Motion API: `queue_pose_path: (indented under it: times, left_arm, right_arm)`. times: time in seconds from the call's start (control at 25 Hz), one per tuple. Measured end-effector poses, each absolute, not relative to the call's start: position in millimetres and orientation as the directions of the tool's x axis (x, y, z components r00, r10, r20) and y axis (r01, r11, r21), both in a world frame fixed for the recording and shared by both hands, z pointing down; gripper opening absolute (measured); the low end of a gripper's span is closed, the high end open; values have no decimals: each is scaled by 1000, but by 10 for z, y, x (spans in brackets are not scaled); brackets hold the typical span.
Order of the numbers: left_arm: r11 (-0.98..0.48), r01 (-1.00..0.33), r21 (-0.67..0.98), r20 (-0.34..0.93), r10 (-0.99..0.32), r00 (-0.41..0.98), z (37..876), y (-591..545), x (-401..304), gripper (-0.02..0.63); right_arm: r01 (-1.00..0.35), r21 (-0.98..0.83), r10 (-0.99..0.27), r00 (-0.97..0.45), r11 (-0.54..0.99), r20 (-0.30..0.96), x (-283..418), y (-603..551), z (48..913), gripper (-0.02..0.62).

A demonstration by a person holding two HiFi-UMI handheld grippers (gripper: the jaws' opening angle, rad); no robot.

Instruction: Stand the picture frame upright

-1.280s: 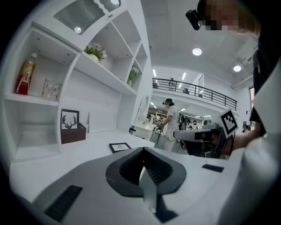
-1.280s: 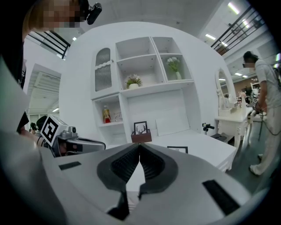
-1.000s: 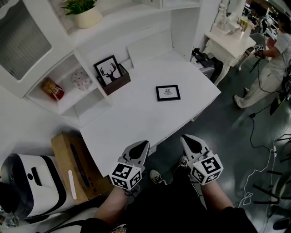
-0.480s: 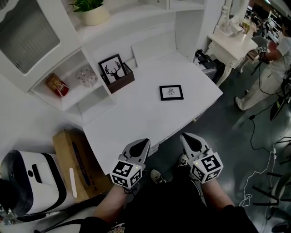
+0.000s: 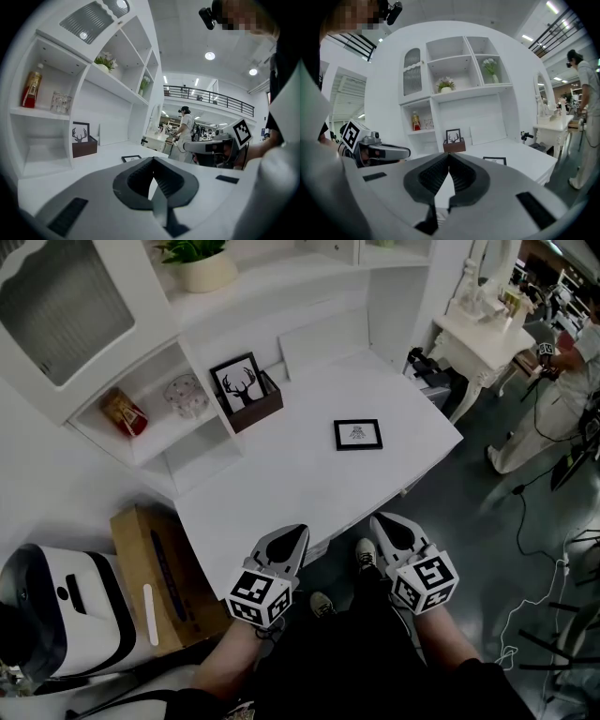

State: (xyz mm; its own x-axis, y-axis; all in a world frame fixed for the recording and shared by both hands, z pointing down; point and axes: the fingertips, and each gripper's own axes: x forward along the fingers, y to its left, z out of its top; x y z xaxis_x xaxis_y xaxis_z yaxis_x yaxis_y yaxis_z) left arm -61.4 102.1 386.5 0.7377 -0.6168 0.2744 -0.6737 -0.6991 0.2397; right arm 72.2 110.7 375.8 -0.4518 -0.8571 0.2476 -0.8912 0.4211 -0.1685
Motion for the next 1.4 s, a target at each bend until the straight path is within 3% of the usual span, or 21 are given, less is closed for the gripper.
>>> queue_pose_path:
  times: [0.84,1.4]
  left_arm:
    - [-682,-697,222,290,-636,715,3879,302,-133,5]
    - [-617,-736,278,399,-623,673,4422,-376,189,5]
  right_arm:
    - [-889,-189,-855,-454,417,250,1295,296,3817,3]
    - [-884,-238,-809,-465,402,359,1737,-468,4392,3]
